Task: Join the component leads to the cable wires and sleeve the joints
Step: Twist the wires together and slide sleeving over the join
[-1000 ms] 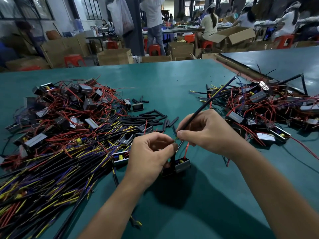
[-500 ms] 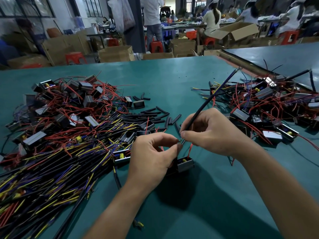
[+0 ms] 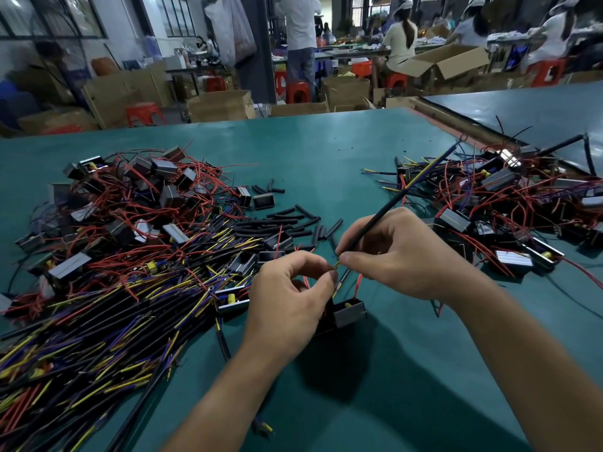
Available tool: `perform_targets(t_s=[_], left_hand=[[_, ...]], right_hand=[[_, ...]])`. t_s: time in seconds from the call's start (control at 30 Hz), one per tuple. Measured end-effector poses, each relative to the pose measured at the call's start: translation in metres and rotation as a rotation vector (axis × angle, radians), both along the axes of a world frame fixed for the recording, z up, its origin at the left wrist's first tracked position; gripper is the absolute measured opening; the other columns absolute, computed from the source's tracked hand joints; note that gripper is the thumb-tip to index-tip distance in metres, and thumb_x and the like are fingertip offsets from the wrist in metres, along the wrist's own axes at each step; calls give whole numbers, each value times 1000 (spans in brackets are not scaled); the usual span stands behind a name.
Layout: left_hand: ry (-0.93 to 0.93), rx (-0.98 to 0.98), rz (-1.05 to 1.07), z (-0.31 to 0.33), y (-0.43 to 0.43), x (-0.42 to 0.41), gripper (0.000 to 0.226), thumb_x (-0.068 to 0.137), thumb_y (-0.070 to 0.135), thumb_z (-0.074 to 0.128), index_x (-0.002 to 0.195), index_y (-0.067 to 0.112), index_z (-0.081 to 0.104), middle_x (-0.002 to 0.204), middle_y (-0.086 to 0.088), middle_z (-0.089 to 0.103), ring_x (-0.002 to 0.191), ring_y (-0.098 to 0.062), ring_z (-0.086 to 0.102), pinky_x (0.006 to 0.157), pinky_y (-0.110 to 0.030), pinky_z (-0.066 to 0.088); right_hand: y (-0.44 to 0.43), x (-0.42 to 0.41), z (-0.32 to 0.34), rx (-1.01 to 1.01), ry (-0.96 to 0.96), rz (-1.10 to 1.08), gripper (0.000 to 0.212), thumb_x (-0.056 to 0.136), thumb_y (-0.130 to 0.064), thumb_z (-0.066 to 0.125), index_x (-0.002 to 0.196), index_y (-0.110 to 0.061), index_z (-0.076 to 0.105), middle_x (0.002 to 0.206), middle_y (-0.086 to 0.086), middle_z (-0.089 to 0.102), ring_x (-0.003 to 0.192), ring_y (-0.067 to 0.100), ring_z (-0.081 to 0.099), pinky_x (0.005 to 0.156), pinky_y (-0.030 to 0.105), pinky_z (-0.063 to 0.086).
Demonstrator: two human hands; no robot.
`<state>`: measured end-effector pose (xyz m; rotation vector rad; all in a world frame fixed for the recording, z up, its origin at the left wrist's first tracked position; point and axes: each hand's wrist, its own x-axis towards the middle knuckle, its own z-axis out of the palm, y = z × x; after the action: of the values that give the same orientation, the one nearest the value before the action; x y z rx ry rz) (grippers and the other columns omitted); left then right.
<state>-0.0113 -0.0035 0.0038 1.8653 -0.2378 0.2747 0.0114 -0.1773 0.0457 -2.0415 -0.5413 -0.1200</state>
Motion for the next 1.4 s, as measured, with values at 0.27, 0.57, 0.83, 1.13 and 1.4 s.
perform_targets(t_s=[0.27, 0.57, 0.83, 1.13, 1.4], left_hand=[[-5, 15, 8, -1, 0, 0, 14, 81, 22, 75, 71, 21, 65, 57, 3, 59, 46, -17, 45, 45, -36, 41], [-97, 56, 88, -7, -5, -1, 13, 80, 22, 66, 69, 24, 60, 60, 10, 59, 42, -9, 40, 48, -23, 33], [-178, 135, 74, -7, -5, -4, 10, 80, 30, 62, 73, 25, 60, 69, 13, 61, 41, -8, 42, 46, -22, 34], [-170, 156, 63, -4, -3, -3, 15, 86, 19, 67, 74, 23, 60, 65, 10, 59, 39, -9, 41, 46, -20, 31], [-171, 114, 82, -3, -2, -2, 10, 79, 30, 65, 72, 24, 61, 63, 8, 62, 39, -8, 40, 44, -23, 35]], right_hand=[[2, -3, 2, -31, -11, -12, 10, 81, -12, 71, 73, -18, 71, 57, 0, 62, 52, 7, 51, 51, 23, 42], [10, -8, -1, -149, -30, -153, 14, 78, -18, 67, 65, -19, 64, 52, -6, 58, 49, 6, 50, 50, 19, 39], [13, -3, 0, 13, 184, -167, 16, 80, -3, 62, 65, -7, 65, 52, 1, 58, 49, 15, 53, 53, 34, 50], [13, -2, -1, 32, 252, -175, 16, 81, -3, 64, 66, -3, 68, 50, -1, 62, 45, 13, 54, 50, 28, 51], [12, -3, 0, 45, 253, -141, 17, 85, -4, 65, 68, -6, 68, 53, -3, 65, 46, 9, 55, 49, 21, 49]])
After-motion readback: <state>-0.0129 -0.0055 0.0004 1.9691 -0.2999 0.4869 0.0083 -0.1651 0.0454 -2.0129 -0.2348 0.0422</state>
